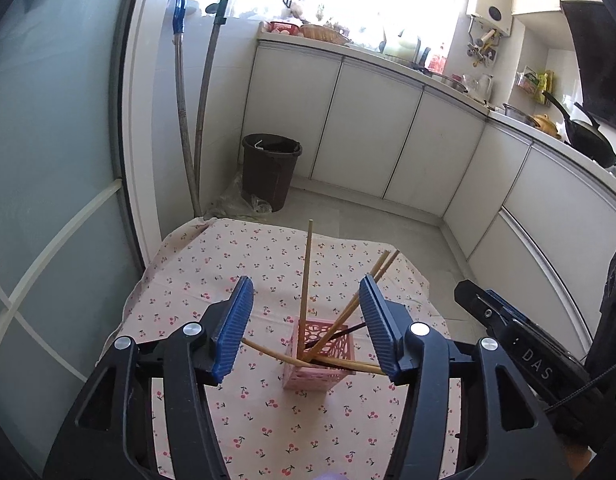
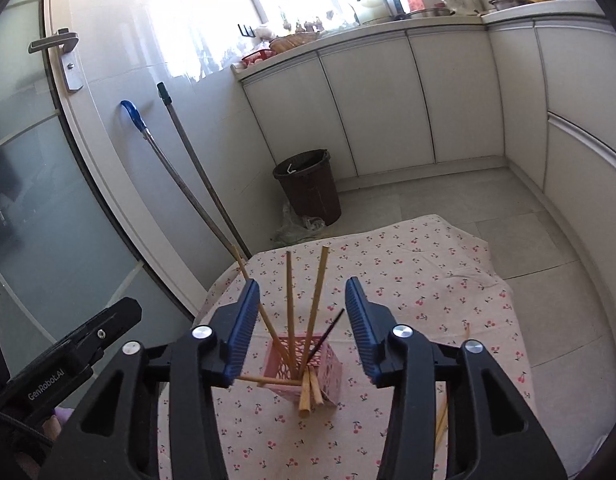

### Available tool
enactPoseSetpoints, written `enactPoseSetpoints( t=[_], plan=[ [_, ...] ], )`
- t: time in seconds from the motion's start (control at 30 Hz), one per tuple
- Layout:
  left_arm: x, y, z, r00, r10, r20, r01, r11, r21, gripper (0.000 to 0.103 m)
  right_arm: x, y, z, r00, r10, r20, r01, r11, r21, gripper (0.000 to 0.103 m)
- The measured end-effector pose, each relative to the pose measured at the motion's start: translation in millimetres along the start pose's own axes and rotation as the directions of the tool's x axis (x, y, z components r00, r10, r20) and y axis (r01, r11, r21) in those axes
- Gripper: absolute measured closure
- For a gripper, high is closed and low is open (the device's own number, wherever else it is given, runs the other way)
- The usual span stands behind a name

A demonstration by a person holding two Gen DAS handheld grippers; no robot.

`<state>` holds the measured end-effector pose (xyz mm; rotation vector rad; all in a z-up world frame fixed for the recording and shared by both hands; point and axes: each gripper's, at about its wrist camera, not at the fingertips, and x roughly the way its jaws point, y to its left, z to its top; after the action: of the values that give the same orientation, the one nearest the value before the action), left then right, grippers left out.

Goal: Organize utensils
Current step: 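Open the right tool over the basket and lower both tools to the loose chopsticks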

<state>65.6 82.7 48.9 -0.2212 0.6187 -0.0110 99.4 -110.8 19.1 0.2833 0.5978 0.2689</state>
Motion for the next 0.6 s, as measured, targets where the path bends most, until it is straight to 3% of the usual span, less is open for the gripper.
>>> enactPoseSetpoints(
  t=[0.1, 0.3, 0.4, 0.5, 0.6],
  plan=[
    [1, -7, -9, 1.0, 0.008, -0.019, -0.008, 1.0, 0.03, 0.042, -13, -7, -6, 0.999, -0.048, 0.002, 0.048, 0.998, -0.028, 0.042],
    [7, -20, -34, 0.998, 0.025, -0.064, -0.02, 0.996, 0.083, 0.023, -44, -30, -21, 0.99, -0.142, -0.006, 0.141, 0.988, -0.057, 0.014],
    [18, -24, -59, 0.991, 0.023, -0.134, -0.011, 0.996, 0.091, 0.015, -58, -51, -30, 0.984, -0.173, -0.046, 0.17, 0.984, -0.055, 0.008],
    [36, -32, -89, 0.967, 0.0, -0.256, 0.025, 0.995, 0.094, 0.014, -69, -72, -35, 0.972, -0.223, -0.076, 0.222, 0.975, -0.027, 0.007],
    [59, -50, -128, 0.923, 0.0, -0.385, 0.052, 0.991, 0.124, 0.014, -80, -96, -32, 0.965, -0.24, -0.103, 0.245, 0.969, 0.04, 0.007]
  ],
)
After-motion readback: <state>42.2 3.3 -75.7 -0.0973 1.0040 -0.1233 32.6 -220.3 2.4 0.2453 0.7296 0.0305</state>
